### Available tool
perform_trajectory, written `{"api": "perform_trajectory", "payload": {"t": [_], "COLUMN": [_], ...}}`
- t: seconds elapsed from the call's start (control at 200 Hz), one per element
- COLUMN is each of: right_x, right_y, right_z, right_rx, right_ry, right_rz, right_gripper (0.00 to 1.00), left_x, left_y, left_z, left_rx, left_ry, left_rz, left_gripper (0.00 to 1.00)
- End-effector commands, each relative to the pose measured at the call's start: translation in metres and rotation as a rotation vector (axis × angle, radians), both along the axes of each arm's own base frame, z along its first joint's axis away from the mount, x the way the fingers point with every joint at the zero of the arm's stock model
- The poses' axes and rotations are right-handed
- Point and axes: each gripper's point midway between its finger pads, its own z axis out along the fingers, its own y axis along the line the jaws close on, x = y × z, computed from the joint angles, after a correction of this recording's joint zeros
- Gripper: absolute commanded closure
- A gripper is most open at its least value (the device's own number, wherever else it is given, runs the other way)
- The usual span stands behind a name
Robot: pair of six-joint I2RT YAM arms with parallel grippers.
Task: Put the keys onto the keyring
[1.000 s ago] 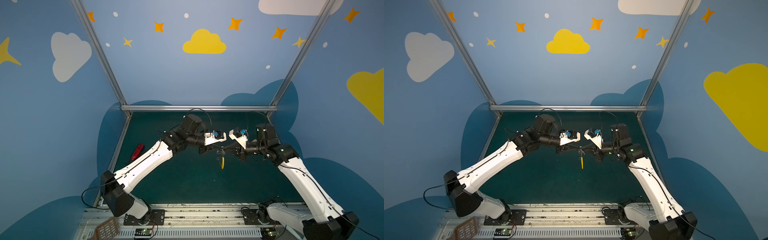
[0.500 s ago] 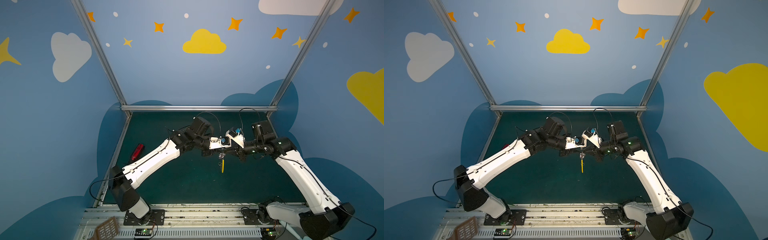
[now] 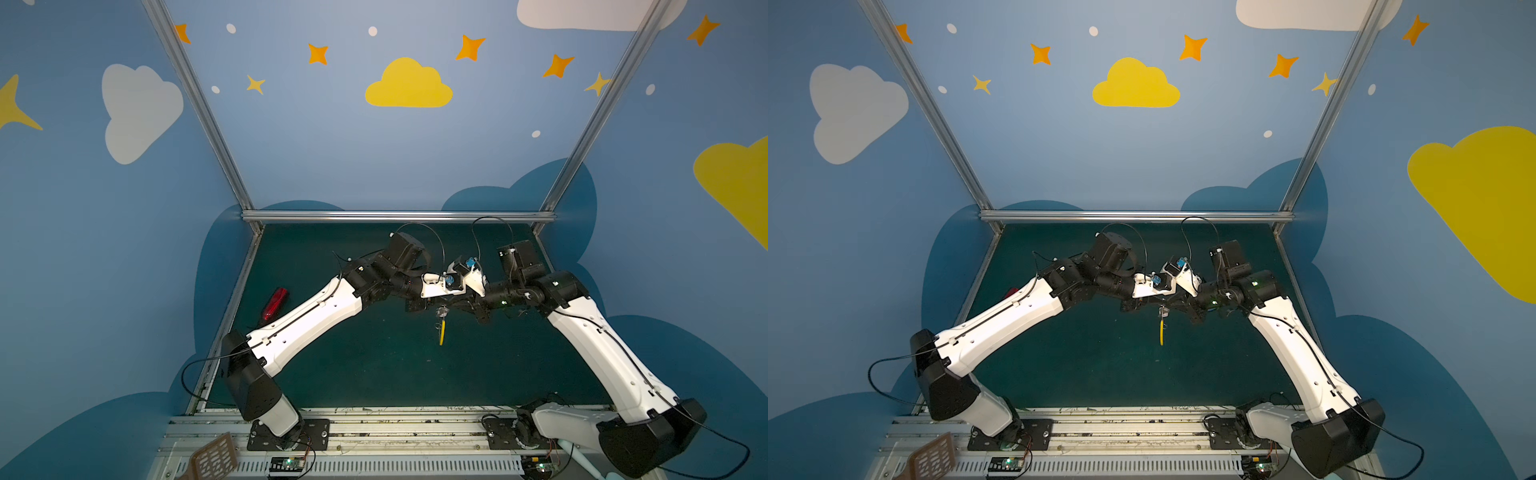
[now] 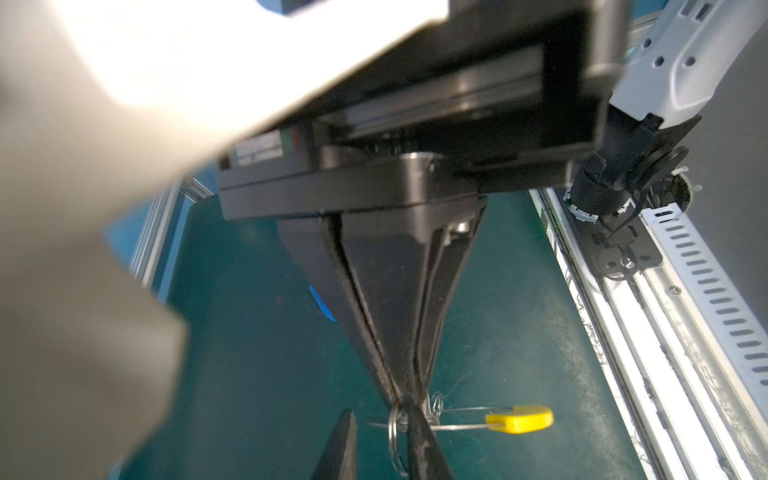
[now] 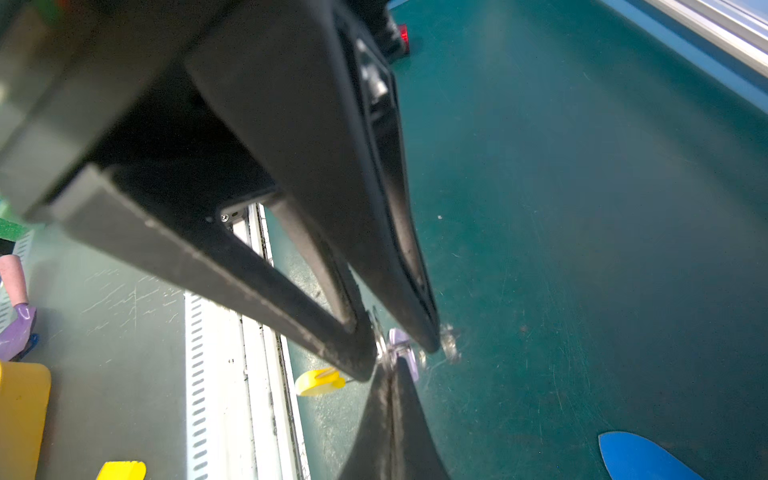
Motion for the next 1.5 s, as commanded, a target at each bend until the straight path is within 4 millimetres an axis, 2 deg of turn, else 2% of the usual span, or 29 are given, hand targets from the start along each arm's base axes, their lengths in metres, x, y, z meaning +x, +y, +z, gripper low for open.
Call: {"api": "perform_trajectory", "payload": {"t": [0.0,0.115,0.225,0.35,0.416,0.446,0.531,0.626,0.761,0.856,0.996,1.172,1.497], "right_x": [-0.002,-0.002,-0.003,-0.003,-0.001,0.0,0.004,0.0,-0.005,-0.005,-0.004,0.0,-0.012], "right_y": [0.002,0.002,0.002,0.001,-0.002,-0.005,-0.013,-0.016,-0.013,-0.007,0.0,0.005,0.018], "right_z": [0.013,0.016,0.018,0.02,0.019,0.017,0.012,0.009,0.005,0.011,0.021,0.019,0.02], "right_rx": [0.016,0.028,0.038,0.059,0.066,0.064,0.077,0.125,0.185,0.257,0.336,0.336,0.372], "right_ry": [-0.026,-0.039,-0.058,-0.083,-0.102,-0.112,-0.127,-0.124,-0.113,-0.113,-0.106,-0.101,-0.06], "right_rz": [0.003,-0.002,-0.005,-0.015,-0.033,-0.046,-0.095,-0.097,-0.091,-0.086,-0.079,-0.072,0.017], "right_gripper": [1.0,1.0,1.0,1.0,0.84,0.81,0.77,0.74,0.71,0.69,0.67,0.66,0.71], "left_x": [-0.002,-0.005,-0.008,-0.011,-0.012,-0.012,-0.012,-0.012,-0.014,-0.016,-0.017,-0.02,-0.022], "left_y": [0.0,0.0,0.0,0.001,0.002,0.002,0.005,0.008,0.011,0.012,0.012,0.013,0.018], "left_z": [-0.005,-0.006,-0.005,-0.001,0.004,0.008,0.018,0.03,0.042,0.046,0.049,0.053,0.058], "left_rx": [0.026,0.03,0.031,0.015,-0.007,-0.026,-0.086,-0.157,-0.235,-0.269,-0.308,-0.345,-0.37], "left_ry": [0.012,0.026,0.044,0.047,0.054,0.06,0.078,0.097,0.108,0.113,0.118,0.115,0.101], "left_rz": [-0.012,-0.023,-0.038,-0.046,-0.047,-0.048,-0.043,-0.043,-0.051,-0.054,-0.056,-0.062,-0.054], "left_gripper": [0.79,0.82,0.96,0.97,0.97,0.97,0.97,0.97,0.97,0.97,0.97,0.97,0.97]}}
